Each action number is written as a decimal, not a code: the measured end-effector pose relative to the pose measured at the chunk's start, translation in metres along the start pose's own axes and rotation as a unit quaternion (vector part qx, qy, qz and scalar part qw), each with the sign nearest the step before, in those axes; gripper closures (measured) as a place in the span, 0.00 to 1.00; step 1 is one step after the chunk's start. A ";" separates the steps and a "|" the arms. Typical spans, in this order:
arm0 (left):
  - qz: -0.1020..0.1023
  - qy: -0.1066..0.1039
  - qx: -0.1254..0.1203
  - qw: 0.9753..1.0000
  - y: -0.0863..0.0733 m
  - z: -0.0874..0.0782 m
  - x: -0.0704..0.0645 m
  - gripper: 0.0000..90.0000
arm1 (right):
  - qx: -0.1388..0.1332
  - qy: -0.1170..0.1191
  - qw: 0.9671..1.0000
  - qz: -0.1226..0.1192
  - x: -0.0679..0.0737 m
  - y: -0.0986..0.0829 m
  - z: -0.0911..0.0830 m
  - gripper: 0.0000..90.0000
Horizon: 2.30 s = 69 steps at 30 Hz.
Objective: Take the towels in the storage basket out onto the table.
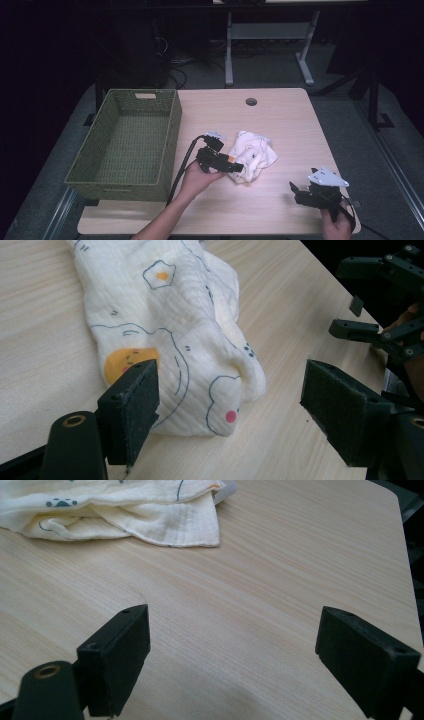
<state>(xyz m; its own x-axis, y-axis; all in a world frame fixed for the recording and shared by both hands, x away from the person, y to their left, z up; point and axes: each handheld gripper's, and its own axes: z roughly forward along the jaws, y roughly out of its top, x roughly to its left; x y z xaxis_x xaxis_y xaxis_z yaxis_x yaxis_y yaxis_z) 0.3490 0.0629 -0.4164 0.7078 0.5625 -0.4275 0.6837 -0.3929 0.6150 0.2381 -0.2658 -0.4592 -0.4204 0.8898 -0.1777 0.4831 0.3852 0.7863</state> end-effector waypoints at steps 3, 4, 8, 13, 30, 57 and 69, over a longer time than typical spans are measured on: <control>0.001 -0.002 0.001 1.000 -0.004 0.000 -0.001 0.25 | 0.000 0.001 1.000 0.000 0.000 0.000 0.000 0.15; 0.001 -0.005 0.001 1.000 -0.005 0.000 -0.001 0.25 | 0.000 0.000 1.000 0.000 0.000 0.000 0.000 0.15; 0.003 -0.008 0.001 1.000 -0.009 0.001 -0.004 0.25 | 0.000 0.000 1.000 0.002 0.000 0.000 -0.001 0.15; 0.014 -0.005 0.004 1.000 -0.013 0.001 -0.008 0.25 | 0.000 -0.001 1.000 0.002 0.000 0.000 -0.001 0.15; 0.018 -0.022 0.007 1.000 -0.037 -0.005 -0.015 0.25 | -0.003 -0.003 1.000 0.001 0.001 0.000 -0.002 0.15; 0.030 -0.033 0.012 0.999 -0.073 -0.021 -0.022 0.25 | -0.002 -0.001 1.000 -0.001 0.002 0.000 -0.002 0.15; 0.032 -0.035 0.016 0.999 -0.094 -0.032 -0.028 0.25 | 0.000 -0.001 1.000 0.001 0.003 -0.001 -0.002 0.15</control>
<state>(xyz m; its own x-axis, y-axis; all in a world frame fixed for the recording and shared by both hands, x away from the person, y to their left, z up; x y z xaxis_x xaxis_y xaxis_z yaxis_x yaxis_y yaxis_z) 0.2594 0.1072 -0.4409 0.7596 0.4840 -0.4345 0.6419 -0.4501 0.6208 0.2350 -0.2645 -0.4593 -0.4172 0.8913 -0.1775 0.4834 0.3830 0.7871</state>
